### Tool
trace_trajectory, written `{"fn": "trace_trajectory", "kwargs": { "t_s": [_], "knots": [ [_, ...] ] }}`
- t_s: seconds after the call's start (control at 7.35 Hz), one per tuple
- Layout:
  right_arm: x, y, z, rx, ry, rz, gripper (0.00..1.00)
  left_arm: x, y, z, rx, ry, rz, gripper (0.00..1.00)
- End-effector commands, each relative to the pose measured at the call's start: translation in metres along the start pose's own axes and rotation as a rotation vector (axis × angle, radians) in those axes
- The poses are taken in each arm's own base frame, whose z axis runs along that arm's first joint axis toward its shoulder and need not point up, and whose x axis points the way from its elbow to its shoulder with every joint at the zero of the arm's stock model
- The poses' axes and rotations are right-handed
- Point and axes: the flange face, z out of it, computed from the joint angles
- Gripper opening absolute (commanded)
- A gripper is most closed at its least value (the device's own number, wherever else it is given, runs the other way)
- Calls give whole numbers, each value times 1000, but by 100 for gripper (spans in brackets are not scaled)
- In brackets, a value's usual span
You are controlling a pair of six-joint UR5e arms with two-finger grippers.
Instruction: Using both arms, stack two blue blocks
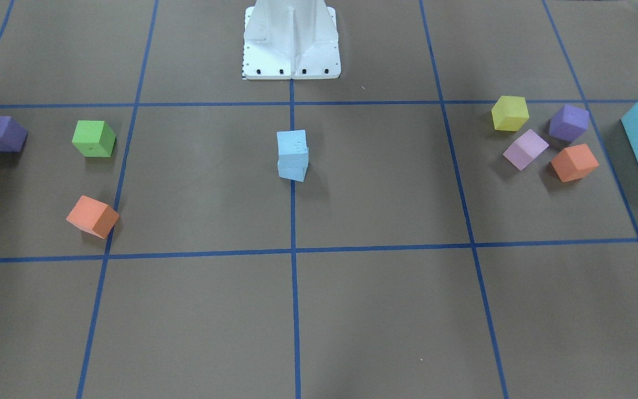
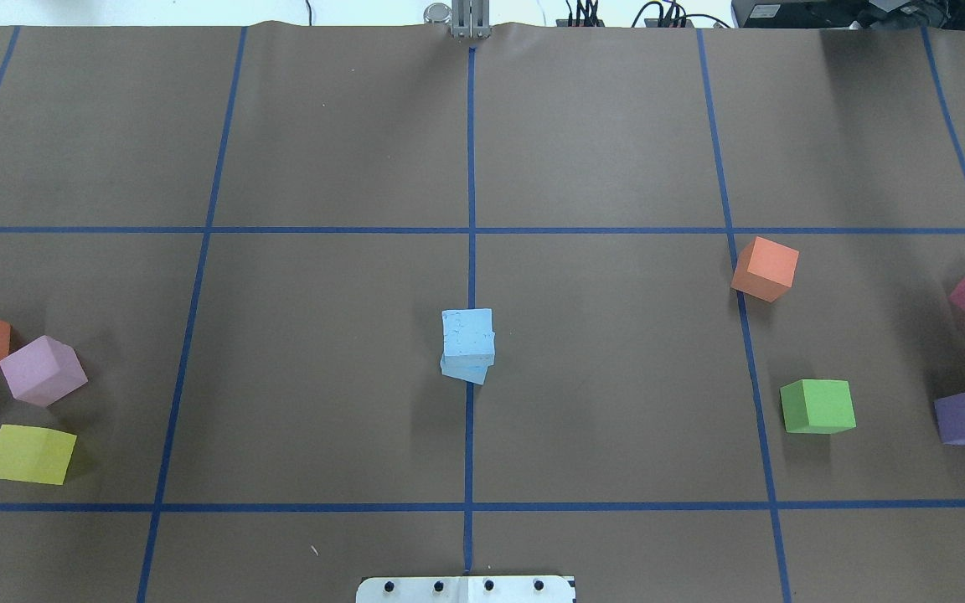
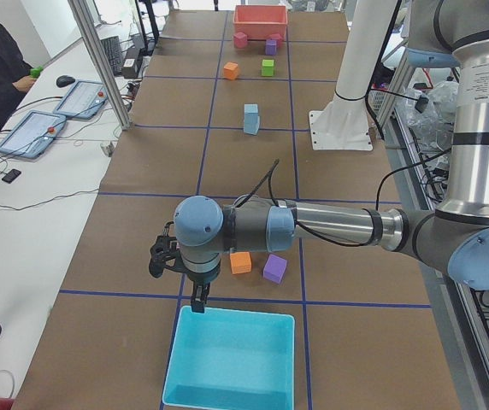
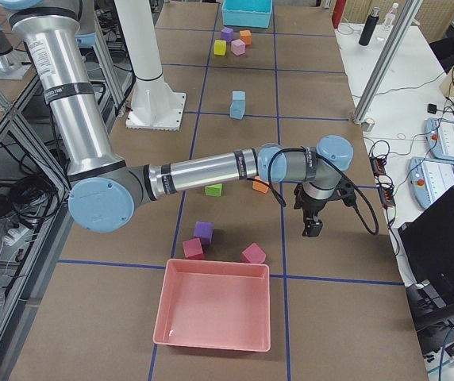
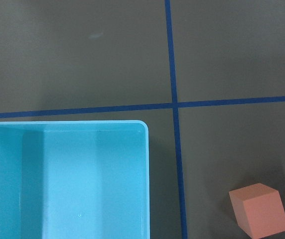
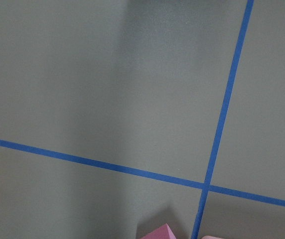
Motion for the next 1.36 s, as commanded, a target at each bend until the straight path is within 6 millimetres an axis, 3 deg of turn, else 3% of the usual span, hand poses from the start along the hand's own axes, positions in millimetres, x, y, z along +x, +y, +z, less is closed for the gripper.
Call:
{"fn": "trace_trajectory", "kwargs": {
  "t_s": [0.0, 0.14, 1.22],
  "knots": [
    [25, 16, 29, -16, -2, 32, 100, -12, -4, 11, 9, -1, 4, 98],
    [40, 17, 44, 12, 3, 6, 100, -12, -4, 11, 9, -1, 2, 98],
    [39, 12, 43, 29, 17, 14, 100, -9, -5, 8, 16, -3, 7, 98]
  ]
}}
